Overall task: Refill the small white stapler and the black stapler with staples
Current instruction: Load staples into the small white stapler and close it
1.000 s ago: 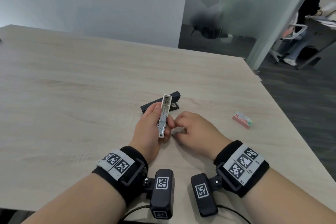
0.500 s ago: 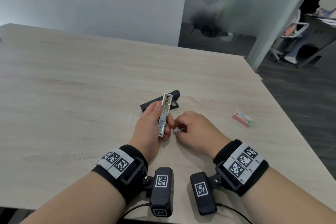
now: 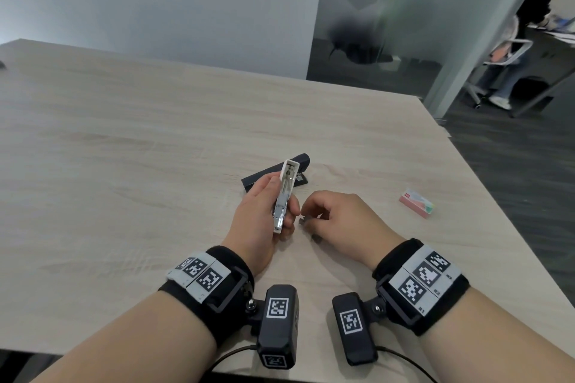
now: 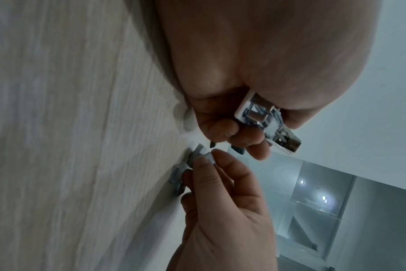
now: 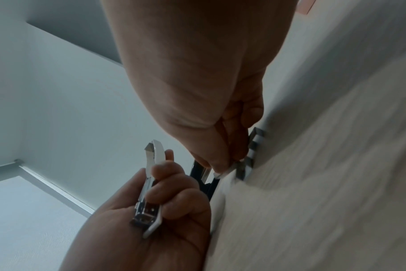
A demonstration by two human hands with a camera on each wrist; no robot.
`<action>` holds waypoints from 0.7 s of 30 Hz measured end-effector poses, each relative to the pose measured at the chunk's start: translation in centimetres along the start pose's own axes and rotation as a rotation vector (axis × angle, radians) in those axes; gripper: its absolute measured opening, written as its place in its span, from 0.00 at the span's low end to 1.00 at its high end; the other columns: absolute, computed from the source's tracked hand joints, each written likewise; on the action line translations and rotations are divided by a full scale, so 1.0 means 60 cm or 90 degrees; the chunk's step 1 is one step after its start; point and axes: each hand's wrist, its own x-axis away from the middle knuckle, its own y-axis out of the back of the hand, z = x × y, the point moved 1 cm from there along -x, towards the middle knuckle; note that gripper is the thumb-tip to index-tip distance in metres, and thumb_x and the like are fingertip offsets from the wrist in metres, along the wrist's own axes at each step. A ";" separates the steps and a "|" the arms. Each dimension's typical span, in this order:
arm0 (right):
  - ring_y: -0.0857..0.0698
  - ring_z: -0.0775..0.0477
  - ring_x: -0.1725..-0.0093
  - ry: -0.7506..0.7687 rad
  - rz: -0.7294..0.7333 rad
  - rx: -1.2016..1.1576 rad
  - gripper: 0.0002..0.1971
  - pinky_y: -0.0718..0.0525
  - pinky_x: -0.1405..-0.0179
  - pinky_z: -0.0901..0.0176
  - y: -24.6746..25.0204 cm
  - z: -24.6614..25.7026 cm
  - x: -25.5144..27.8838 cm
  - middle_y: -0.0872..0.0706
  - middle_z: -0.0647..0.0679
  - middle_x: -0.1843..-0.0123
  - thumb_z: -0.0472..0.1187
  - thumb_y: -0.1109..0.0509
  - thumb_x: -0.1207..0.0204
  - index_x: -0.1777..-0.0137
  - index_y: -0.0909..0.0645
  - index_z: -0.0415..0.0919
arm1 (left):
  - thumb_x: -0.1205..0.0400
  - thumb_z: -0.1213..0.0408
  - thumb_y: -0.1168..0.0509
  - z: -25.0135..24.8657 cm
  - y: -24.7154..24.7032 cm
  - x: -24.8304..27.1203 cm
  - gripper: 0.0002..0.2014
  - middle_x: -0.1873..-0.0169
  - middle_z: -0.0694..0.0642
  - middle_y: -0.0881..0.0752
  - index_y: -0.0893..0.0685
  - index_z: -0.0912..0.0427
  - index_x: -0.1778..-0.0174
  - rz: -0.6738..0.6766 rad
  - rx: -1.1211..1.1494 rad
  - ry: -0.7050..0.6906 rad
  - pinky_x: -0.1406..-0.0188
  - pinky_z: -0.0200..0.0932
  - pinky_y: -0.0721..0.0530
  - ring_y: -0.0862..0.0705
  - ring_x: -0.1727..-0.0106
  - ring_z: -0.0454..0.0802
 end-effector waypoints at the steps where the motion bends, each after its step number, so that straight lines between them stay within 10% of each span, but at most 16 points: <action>1: 0.10 0.58 0.69 -0.004 -0.003 -0.003 0.03 0.22 0.67 0.76 0.002 -0.001 0.000 0.10 0.56 0.66 0.38 0.24 0.22 0.55 0.14 0.47 | 0.07 0.55 0.44 0.000 0.000 0.001 0.13 0.73 0.59 0.18 0.17 0.56 0.49 0.001 0.000 0.001 0.75 0.43 0.34 0.28 0.79 0.48; 9: 0.09 0.48 0.58 -0.007 -0.134 -0.204 0.07 0.12 0.60 0.57 0.020 0.012 0.016 0.08 0.49 0.59 0.36 0.22 0.24 0.59 0.13 0.49 | 0.07 0.56 0.45 -0.004 -0.006 0.004 0.14 0.73 0.60 0.16 0.17 0.55 0.50 -0.004 -0.008 -0.009 0.78 0.40 0.32 0.27 0.78 0.47; 21: 0.19 0.61 0.74 0.044 -0.104 -0.397 0.03 0.21 0.68 0.70 0.011 0.062 0.026 0.12 0.55 0.74 0.28 0.24 0.23 0.58 0.12 0.32 | 0.29 0.65 0.41 -0.002 -0.007 0.007 0.16 0.77 0.56 0.23 0.11 0.56 0.51 0.007 -0.023 -0.001 0.77 0.41 0.37 0.30 0.76 0.49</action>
